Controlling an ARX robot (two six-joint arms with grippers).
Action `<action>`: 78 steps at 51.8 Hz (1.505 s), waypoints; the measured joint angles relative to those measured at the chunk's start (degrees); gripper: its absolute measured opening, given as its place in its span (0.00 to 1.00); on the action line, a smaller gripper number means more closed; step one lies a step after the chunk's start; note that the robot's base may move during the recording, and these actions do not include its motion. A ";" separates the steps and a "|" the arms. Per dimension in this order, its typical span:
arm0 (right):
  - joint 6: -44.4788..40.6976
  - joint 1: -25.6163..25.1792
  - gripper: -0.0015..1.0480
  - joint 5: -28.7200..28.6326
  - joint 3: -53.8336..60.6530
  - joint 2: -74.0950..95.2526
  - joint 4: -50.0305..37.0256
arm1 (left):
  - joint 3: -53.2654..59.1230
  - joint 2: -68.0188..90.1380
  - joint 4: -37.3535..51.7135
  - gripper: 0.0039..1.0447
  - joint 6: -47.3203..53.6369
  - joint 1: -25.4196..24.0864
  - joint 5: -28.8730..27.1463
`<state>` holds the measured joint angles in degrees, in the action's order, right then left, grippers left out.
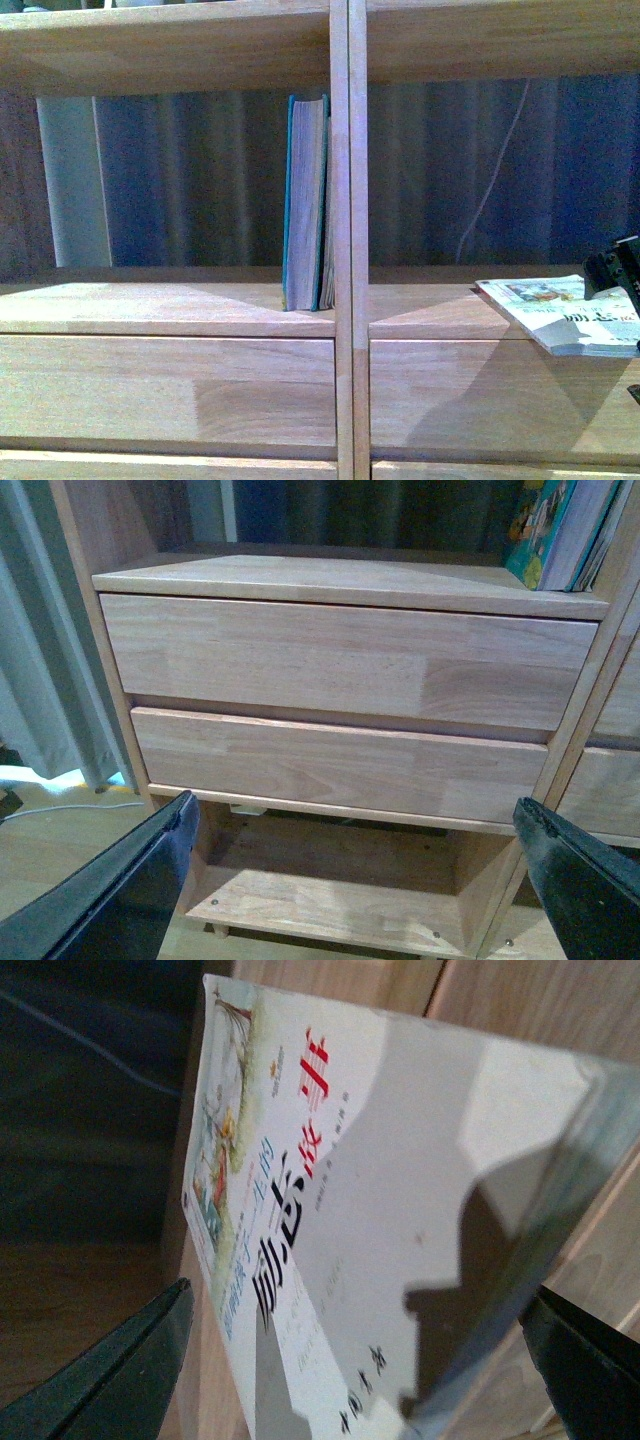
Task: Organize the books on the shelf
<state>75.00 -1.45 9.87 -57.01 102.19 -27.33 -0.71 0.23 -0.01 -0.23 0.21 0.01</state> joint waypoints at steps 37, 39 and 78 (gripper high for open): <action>-0.24 -1.97 0.27 -0.26 -7.21 3.82 3.58 | 0.00 0.00 0.00 0.93 0.00 0.00 0.00; -0.22 -2.01 0.21 -0.31 -7.08 3.82 3.54 | 0.00 0.02 0.00 0.93 0.00 0.00 -0.02; -5.07 -10.84 0.07 -8.44 -0.42 -14.69 7.13 | 0.00 0.00 0.00 0.93 0.00 0.00 0.00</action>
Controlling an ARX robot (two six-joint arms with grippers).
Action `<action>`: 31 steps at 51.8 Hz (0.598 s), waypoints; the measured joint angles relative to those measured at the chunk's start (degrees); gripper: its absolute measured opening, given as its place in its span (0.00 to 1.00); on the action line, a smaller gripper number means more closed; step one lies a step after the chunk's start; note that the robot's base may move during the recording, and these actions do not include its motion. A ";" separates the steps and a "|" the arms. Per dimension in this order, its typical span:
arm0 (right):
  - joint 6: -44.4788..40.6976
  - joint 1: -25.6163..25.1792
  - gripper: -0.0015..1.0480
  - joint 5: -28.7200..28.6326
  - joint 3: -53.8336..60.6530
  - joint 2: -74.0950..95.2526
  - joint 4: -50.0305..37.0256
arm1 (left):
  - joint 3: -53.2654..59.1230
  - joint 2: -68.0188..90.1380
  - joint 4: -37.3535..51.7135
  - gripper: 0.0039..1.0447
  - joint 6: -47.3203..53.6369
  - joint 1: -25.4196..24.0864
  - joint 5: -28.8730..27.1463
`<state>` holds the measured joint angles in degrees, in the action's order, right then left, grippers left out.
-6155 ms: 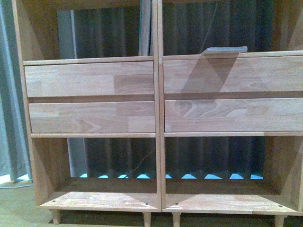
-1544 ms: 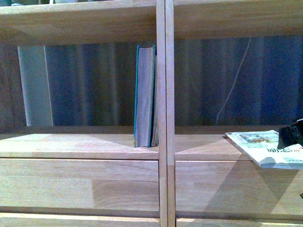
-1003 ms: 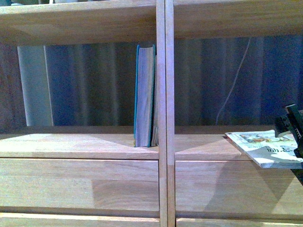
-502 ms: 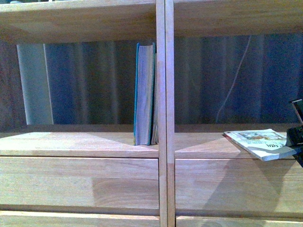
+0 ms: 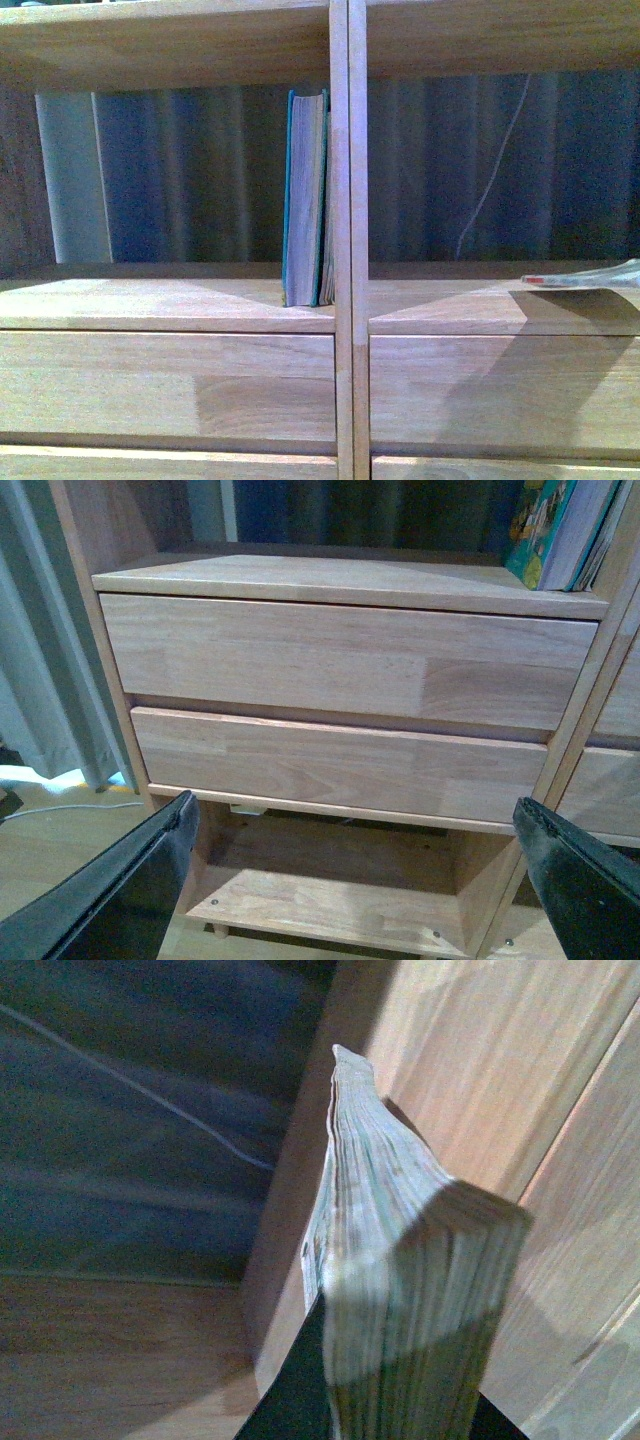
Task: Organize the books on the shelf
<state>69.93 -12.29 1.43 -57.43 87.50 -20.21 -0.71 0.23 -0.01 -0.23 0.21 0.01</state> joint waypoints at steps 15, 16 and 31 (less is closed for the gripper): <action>-6.32 -9.88 0.07 -10.43 5.73 -17.59 -1.40 | 0.00 0.00 0.00 0.93 0.00 0.00 0.00; -7.08 -10.34 0.07 -11.80 6.32 -19.32 -2.99 | 0.00 0.00 0.00 0.93 0.00 0.00 0.00; -11.89 -9.20 0.07 -22.14 8.55 -31.98 -11.28 | 0.00 0.00 0.00 0.93 0.00 0.00 -0.02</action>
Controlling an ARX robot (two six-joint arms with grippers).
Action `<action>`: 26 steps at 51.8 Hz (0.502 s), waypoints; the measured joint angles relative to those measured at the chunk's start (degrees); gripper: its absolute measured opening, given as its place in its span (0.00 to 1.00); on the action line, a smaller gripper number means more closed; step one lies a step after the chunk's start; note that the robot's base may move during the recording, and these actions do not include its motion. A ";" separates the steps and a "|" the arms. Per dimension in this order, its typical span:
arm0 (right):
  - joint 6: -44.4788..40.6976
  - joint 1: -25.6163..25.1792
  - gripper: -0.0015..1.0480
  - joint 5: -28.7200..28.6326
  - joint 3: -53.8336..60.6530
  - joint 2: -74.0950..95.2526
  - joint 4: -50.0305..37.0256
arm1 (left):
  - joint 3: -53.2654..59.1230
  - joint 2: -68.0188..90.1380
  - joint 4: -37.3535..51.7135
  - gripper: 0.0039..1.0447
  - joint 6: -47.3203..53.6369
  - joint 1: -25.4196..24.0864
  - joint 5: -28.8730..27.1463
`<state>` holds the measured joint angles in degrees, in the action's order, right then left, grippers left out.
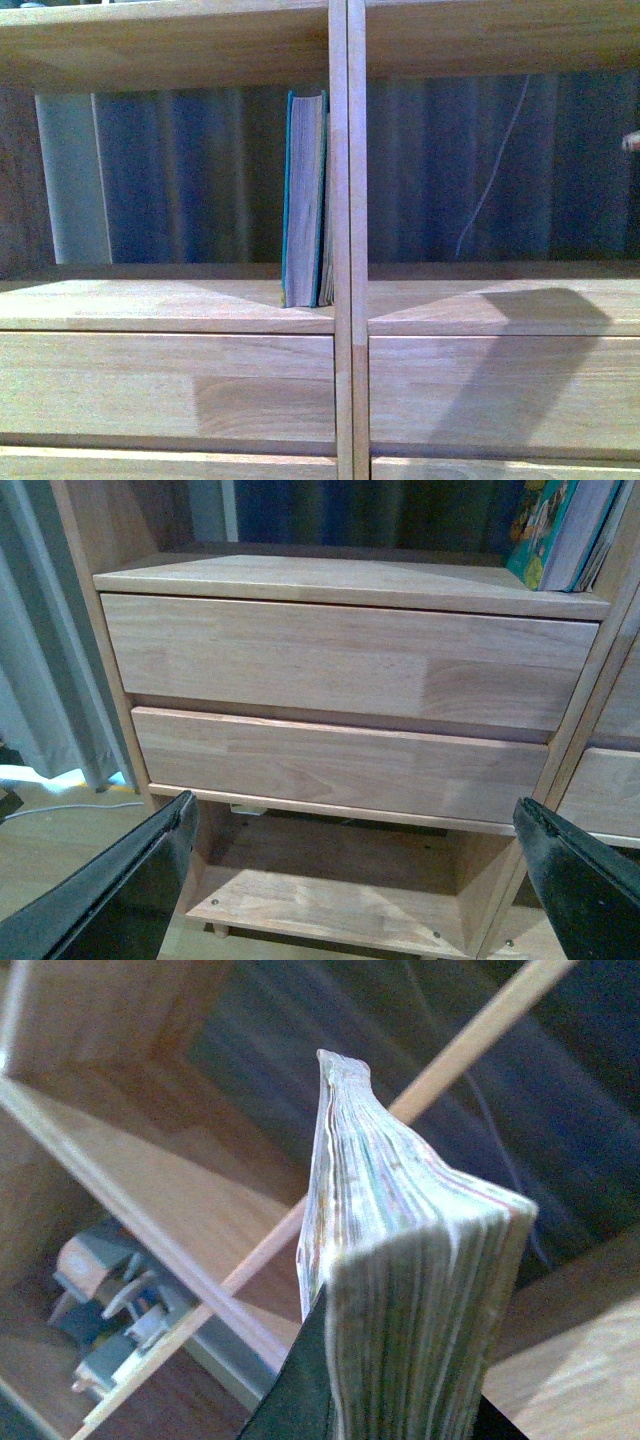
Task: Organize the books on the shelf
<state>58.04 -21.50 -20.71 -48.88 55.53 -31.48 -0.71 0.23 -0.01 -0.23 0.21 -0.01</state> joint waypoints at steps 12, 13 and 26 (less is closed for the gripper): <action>-5.09 9.75 0.07 2.86 0.79 -4.57 0.66 | 0.00 0.00 0.00 0.93 0.00 0.00 0.00; -5.18 10.23 0.07 2.95 0.81 -4.59 0.70 | 0.00 0.00 0.00 0.93 -0.02 0.00 0.00; -8.46 16.79 0.07 6.62 1.73 -4.22 1.81 | -0.48 5.79 4.90 0.93 -5.29 -6.73 20.33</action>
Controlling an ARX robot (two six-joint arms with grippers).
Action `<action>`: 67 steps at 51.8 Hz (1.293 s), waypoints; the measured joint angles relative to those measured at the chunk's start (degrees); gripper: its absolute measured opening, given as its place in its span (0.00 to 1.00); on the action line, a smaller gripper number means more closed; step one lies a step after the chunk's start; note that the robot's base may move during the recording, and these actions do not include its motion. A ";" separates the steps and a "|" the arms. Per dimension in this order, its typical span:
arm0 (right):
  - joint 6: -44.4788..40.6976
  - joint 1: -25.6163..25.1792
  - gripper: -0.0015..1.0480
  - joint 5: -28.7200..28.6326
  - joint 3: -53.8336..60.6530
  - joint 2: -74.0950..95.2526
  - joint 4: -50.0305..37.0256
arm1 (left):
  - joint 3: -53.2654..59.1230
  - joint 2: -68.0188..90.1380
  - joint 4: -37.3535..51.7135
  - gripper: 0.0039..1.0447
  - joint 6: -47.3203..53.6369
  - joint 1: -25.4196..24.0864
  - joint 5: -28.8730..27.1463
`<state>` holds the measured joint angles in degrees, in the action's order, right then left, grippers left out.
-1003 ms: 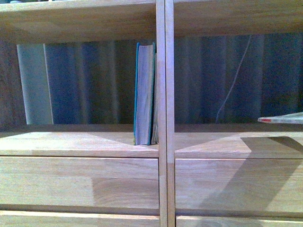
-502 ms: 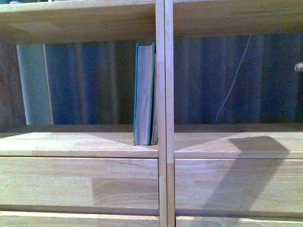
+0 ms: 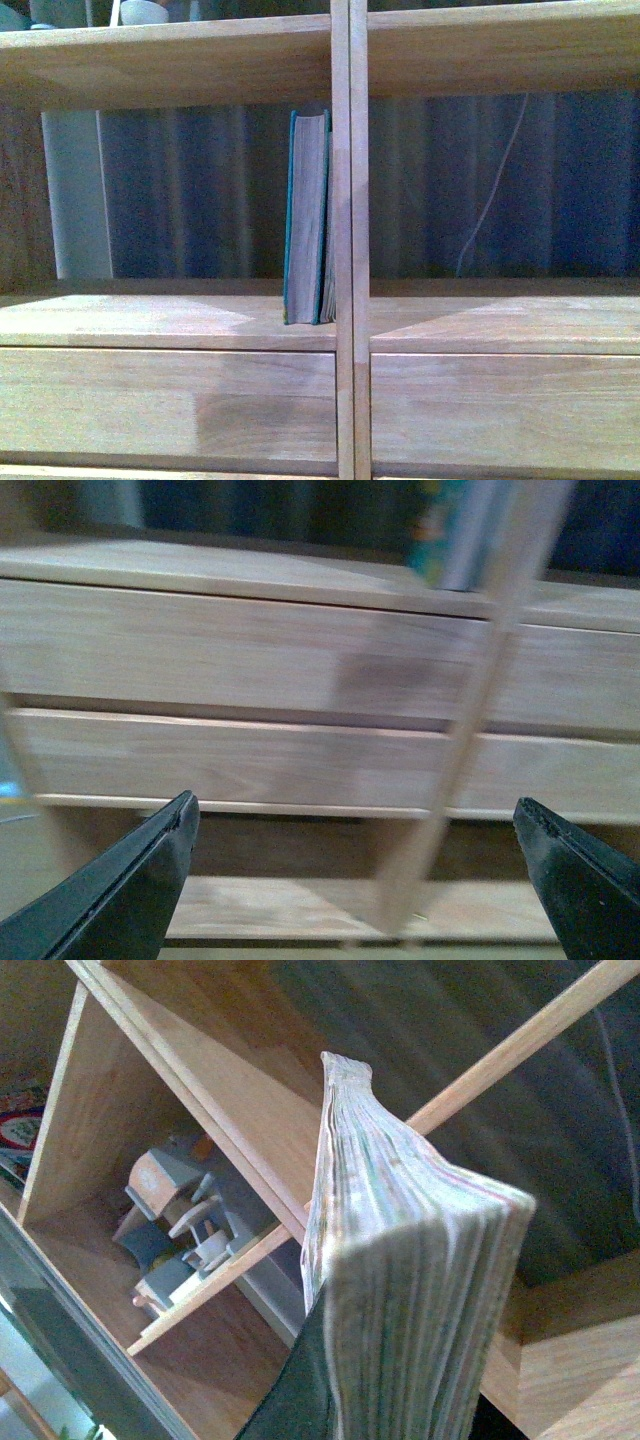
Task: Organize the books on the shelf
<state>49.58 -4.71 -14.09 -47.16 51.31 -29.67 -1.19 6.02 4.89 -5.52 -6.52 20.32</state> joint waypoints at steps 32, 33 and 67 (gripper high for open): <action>-1.36 -0.66 0.07 0.11 0.07 0.77 0.81 | -20.55 34.99 30.42 0.93 -20.83 -19.67 45.55; -1.40 -0.46 0.07 0.17 0.00 0.87 0.81 | -21.59 35.60 30.99 0.93 -21.49 -19.21 45.46; -1.70 12.83 0.07 7.13 -6.14 4.11 -0.35 | -47.74 56.26 44.85 0.93 -51.80 13.22 27.32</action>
<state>47.88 8.12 -6.96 -53.30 55.42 -30.02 -48.93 62.28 49.74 -57.32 6.70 47.64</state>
